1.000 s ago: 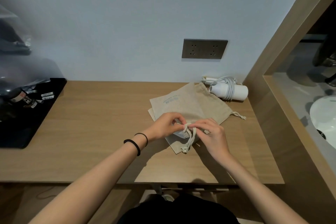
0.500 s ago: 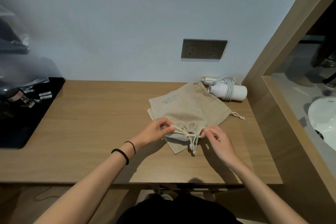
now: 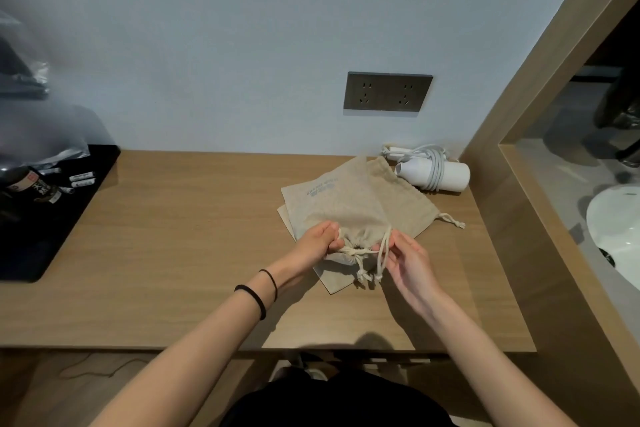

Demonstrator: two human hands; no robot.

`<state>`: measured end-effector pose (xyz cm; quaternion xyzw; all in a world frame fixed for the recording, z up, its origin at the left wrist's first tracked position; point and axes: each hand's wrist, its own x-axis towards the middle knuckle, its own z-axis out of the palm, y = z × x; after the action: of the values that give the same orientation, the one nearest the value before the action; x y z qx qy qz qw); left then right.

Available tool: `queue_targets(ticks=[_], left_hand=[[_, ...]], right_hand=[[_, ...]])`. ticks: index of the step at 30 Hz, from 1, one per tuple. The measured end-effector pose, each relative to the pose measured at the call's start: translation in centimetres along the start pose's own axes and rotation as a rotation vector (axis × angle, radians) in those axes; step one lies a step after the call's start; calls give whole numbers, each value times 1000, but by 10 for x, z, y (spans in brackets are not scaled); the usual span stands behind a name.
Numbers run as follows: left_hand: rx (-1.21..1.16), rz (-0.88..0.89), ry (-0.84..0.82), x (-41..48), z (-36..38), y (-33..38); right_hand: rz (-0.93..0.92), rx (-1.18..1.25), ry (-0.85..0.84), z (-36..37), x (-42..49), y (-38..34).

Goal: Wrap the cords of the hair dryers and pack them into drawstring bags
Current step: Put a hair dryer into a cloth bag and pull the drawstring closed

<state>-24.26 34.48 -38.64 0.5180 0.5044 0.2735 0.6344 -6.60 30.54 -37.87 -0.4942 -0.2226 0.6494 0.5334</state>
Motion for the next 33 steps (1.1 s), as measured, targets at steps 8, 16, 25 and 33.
queue_targets(ticks=[8, 16, 25, 33], left_hand=[[124, 47, 9, -5, -15, -6], [283, 154, 158, -10, -14, 5], [449, 132, 81, -16, -11, 7], [300, 182, 162, -7, -37, 14]], right_hand=[[-56, -366, -94, -4, 7, 0], [-381, -811, -204, 18, 11, -12], [-425, -890, -270, 25, 18, -17], [-319, -815, -230, 31, 18, -8]])
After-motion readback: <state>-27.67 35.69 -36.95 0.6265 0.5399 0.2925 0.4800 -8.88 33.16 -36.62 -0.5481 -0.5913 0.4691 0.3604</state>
